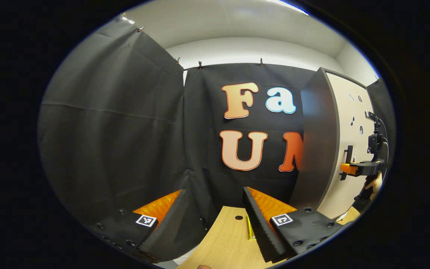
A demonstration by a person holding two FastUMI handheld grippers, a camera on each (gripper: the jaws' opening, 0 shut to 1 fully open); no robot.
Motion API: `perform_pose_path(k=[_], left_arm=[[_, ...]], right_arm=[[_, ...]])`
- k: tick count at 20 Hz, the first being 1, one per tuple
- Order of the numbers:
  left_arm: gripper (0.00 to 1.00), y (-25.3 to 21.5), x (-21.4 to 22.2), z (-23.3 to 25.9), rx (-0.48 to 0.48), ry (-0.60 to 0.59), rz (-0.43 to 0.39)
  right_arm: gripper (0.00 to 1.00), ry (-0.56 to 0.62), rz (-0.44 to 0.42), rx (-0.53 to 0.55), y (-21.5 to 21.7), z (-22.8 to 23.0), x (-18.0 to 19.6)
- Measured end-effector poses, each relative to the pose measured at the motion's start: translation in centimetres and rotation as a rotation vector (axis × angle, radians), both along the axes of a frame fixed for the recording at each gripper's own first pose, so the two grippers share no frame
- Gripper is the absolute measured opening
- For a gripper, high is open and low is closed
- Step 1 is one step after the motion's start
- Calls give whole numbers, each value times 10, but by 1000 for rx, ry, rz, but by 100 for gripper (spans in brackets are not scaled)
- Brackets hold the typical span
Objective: Open the cabinet door with the right hand, grasp the bottle in the cabinet with the left hand and place it on the coaster, then close the cabinet door with the right hand.
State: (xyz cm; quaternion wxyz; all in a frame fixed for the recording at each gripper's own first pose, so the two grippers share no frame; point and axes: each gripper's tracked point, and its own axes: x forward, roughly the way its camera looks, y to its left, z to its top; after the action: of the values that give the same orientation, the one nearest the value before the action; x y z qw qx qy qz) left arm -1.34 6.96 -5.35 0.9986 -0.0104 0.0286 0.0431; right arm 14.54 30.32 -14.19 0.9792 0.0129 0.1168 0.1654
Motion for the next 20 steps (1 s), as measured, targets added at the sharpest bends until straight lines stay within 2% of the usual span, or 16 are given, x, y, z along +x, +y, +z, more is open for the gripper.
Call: perform_pose_path(k=[5, 9, 11, 15, 20], left_arm=[[98, 1, 3, 1, -1, -10, 6], [96, 4, -6, 2, -2, -13, 17], [94, 5, -9, -2, -5, -9, 19], [98, 1, -6, -4, -7, -4, 17], [96, -13, 1, 1, -8, -14, -12]], right_arm=[[24, -3, 40, 0, -2, 1, -8], [24, -2, 64, 13, -8, 3, -20], [20, -5, 75, 25, -13, 8, -32], [20, -18, 59, 31, -61, 10, -86], [18, -18, 35, 16, -104, 12, -118]])
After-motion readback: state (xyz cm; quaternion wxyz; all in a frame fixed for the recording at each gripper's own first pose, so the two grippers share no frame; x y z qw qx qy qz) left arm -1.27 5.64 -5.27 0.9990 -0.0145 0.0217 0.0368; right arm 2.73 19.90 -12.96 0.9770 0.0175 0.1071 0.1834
